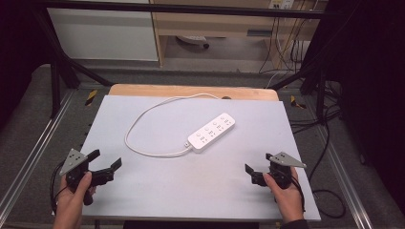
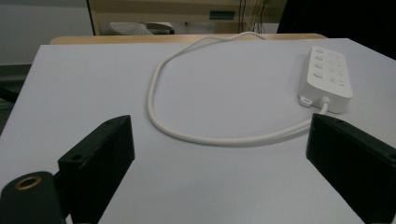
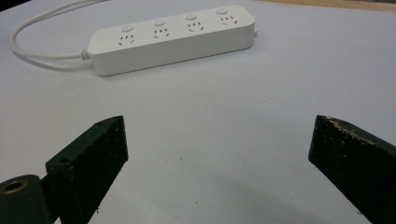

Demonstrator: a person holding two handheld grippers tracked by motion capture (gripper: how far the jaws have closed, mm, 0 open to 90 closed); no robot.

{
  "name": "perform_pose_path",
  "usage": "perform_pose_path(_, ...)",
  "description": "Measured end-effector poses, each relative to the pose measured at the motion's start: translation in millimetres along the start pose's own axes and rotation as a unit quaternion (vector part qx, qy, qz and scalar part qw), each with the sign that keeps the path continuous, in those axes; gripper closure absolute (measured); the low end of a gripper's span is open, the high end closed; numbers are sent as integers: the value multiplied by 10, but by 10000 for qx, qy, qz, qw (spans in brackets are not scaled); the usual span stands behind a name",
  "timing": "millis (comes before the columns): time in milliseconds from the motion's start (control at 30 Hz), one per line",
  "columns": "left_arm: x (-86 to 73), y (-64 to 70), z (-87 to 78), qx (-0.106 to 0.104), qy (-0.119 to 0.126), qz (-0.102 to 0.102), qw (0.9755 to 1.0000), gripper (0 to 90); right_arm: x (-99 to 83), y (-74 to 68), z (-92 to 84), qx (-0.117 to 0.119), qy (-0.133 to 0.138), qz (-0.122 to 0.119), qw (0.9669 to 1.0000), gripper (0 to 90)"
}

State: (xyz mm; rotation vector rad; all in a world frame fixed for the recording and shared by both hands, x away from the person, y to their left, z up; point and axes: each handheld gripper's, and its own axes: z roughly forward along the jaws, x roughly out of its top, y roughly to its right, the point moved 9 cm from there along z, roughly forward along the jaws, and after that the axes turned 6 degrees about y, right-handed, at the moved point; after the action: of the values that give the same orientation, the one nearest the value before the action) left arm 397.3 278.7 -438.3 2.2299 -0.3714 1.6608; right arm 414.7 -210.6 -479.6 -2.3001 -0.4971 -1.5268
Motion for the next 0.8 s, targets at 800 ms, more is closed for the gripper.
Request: perform_pose_path(800, 282, 442, 64, -765, 216, -173, 9967, 56, 63, -171, -57, 169, 251, -388, 9988, 39)
